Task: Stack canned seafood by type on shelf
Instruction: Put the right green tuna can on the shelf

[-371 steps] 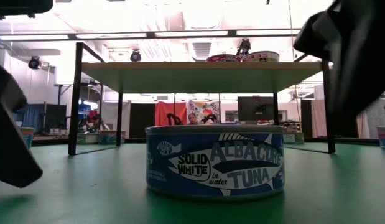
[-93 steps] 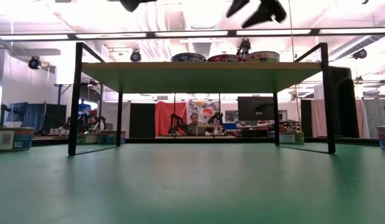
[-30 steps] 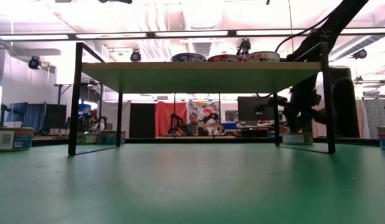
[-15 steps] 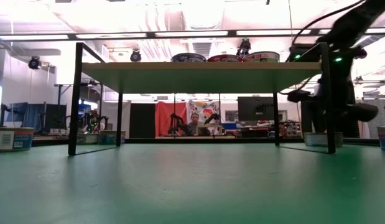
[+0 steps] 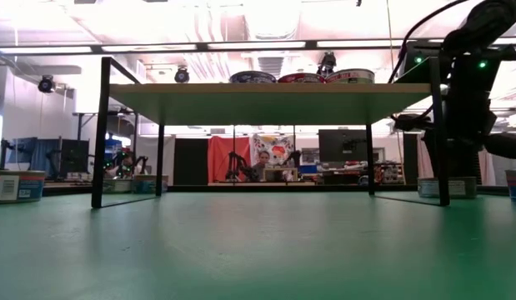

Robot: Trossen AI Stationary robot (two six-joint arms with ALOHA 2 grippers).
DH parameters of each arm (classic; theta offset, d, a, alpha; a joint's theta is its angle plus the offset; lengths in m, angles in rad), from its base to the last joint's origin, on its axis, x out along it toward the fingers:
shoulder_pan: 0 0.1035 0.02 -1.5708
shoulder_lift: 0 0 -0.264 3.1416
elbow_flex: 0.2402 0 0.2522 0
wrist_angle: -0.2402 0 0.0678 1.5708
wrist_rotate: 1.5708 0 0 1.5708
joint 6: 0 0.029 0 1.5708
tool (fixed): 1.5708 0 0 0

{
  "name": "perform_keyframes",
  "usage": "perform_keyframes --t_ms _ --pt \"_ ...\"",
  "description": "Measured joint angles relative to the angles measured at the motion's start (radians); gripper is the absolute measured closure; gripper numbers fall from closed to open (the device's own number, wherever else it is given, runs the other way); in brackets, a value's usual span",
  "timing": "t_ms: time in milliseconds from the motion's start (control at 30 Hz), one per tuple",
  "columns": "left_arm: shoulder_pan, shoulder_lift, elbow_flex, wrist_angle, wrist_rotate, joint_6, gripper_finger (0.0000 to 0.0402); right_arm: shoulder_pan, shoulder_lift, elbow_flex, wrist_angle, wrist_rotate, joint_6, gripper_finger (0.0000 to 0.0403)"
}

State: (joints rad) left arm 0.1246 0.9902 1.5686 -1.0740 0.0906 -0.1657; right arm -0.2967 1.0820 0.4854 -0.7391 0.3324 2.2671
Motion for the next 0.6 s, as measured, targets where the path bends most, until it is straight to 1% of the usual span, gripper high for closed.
perform_keyframes --t_ms 67,200,333,467,600 --pt "-0.003 -0.014 0.000 -0.013 0.000 -0.015 0.0046 0.009 -0.001 0.001 -0.019 -0.019 -0.032 0.0375" --pt "-0.013 -0.044 0.000 -0.027 -0.001 -0.026 0.0046 0.040 -0.008 0.002 -0.117 -0.105 -0.170 0.0374" --pt "-0.013 -0.066 0.000 -0.027 -0.001 -0.028 0.0046 0.088 -0.011 0.005 -0.193 -0.135 -0.253 0.0375" --pt "-0.013 -0.073 0.000 -0.027 -0.001 -0.032 0.0046 0.129 -0.008 0.005 -0.199 -0.150 -0.334 0.0375" --pt "-0.012 -0.068 0.000 -0.024 -0.001 -0.027 0.0046 0.171 -0.008 0.005 -0.192 -0.186 -0.399 0.0374"
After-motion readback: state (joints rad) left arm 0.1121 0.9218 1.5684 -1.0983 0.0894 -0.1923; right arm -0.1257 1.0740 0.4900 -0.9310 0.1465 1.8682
